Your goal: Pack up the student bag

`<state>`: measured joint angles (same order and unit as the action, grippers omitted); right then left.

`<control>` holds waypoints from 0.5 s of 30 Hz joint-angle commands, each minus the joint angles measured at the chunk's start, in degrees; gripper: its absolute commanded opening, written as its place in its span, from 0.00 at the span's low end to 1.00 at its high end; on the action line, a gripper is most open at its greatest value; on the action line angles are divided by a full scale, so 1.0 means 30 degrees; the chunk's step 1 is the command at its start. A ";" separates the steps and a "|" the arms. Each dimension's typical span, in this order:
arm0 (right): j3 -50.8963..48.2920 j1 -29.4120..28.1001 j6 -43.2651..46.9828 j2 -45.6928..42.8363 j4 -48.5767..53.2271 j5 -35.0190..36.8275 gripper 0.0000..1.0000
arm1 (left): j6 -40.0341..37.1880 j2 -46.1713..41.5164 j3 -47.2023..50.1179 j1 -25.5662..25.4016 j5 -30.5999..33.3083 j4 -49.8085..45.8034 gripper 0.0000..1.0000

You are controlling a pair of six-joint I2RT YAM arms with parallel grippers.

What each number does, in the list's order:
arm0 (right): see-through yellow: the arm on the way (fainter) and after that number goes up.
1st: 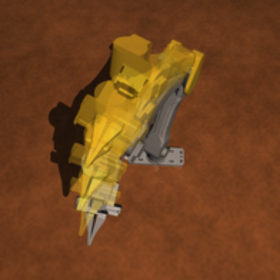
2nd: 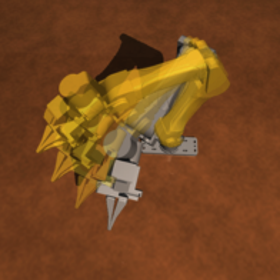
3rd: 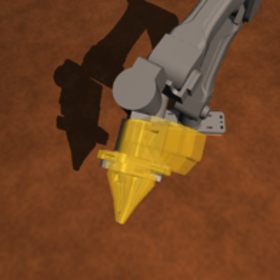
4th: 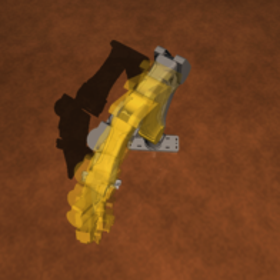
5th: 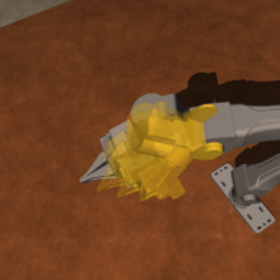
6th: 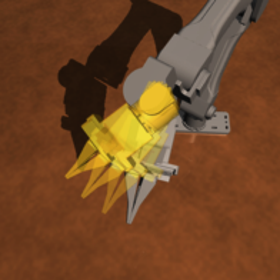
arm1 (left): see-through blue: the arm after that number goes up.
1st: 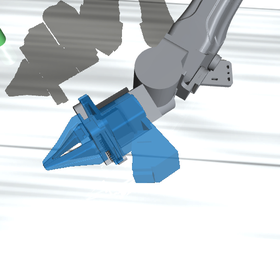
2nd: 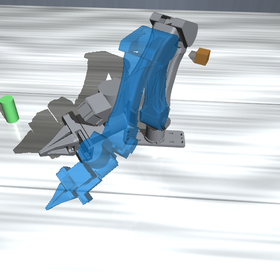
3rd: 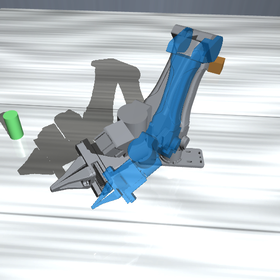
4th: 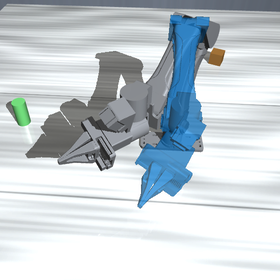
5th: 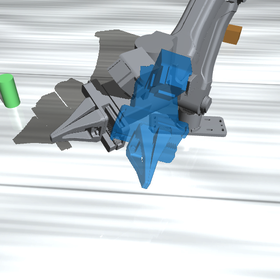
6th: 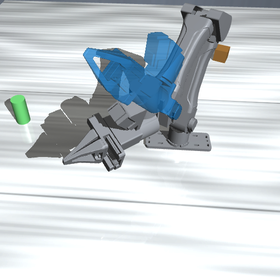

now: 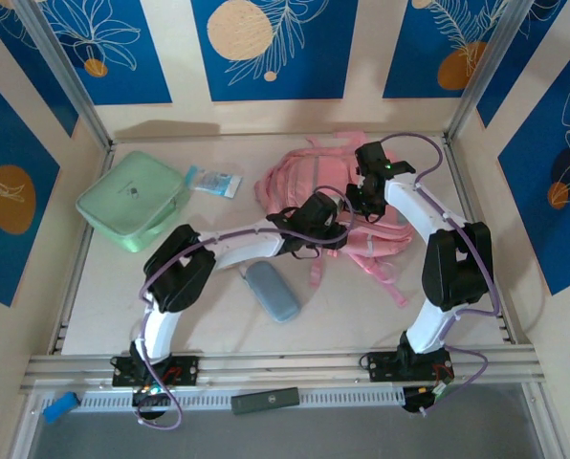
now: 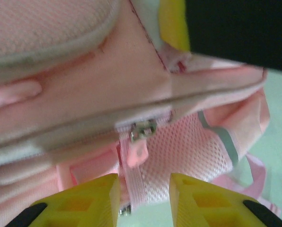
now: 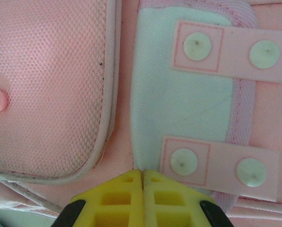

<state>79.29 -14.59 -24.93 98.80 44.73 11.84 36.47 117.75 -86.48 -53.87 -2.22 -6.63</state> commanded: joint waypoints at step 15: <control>0.0466 -0.0264 -0.0599 -0.0313 0.0309 -0.0737 0.00 | 0.3528 0.3092 -0.2520 -0.0464 0.1089 -0.0061 0.46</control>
<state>79.29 -14.85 -25.78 98.80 44.60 11.68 44.42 124.84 -92.75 -54.48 -1.37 -6.35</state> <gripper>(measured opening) 0.047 0.453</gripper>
